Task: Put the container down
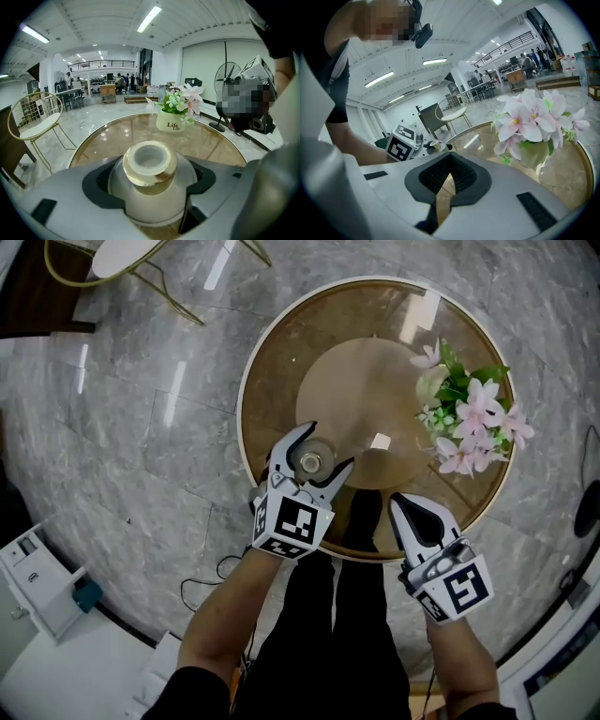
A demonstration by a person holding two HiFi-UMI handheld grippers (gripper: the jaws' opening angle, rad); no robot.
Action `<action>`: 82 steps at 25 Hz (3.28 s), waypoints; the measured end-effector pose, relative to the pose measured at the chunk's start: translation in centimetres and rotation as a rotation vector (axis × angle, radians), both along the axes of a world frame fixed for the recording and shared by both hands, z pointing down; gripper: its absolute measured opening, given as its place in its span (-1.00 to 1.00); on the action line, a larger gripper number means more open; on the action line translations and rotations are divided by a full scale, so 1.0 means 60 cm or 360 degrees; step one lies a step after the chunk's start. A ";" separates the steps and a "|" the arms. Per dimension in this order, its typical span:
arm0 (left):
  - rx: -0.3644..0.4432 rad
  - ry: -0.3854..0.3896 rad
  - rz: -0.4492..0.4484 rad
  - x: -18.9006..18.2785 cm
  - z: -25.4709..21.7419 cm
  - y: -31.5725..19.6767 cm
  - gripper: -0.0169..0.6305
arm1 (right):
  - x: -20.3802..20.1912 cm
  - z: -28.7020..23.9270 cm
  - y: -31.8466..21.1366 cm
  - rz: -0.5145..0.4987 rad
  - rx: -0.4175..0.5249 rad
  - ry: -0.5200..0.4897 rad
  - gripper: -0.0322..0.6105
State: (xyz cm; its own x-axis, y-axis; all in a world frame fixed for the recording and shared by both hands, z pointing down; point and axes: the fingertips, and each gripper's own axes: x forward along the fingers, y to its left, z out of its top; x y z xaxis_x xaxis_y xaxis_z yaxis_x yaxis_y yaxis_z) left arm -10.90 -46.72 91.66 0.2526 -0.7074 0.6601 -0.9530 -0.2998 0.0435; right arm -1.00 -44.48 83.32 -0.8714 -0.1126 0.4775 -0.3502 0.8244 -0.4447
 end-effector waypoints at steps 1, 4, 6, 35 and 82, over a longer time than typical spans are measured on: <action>-0.0005 -0.0005 0.0007 0.002 0.005 -0.004 0.14 | 0.001 0.003 -0.002 0.0000 -0.0006 0.0001 -0.86; -0.0020 -0.0005 0.0008 0.004 0.017 -0.017 0.14 | 0.001 0.009 -0.004 -0.0016 -0.0019 0.0001 -0.85; -0.0023 0.0004 0.0004 0.004 0.022 -0.024 0.14 | -0.001 0.009 -0.005 -0.0030 -0.0023 -0.0002 -0.85; 0.0171 -0.0069 -0.0019 0.000 -0.136 -0.001 -0.11 | 0.007 -0.157 0.040 0.0043 0.0154 -0.0028 -0.85; 0.0460 0.0124 -0.0048 0.236 -0.961 0.303 -0.90 | 0.283 -0.892 0.207 0.0190 0.0629 -0.0408 -0.87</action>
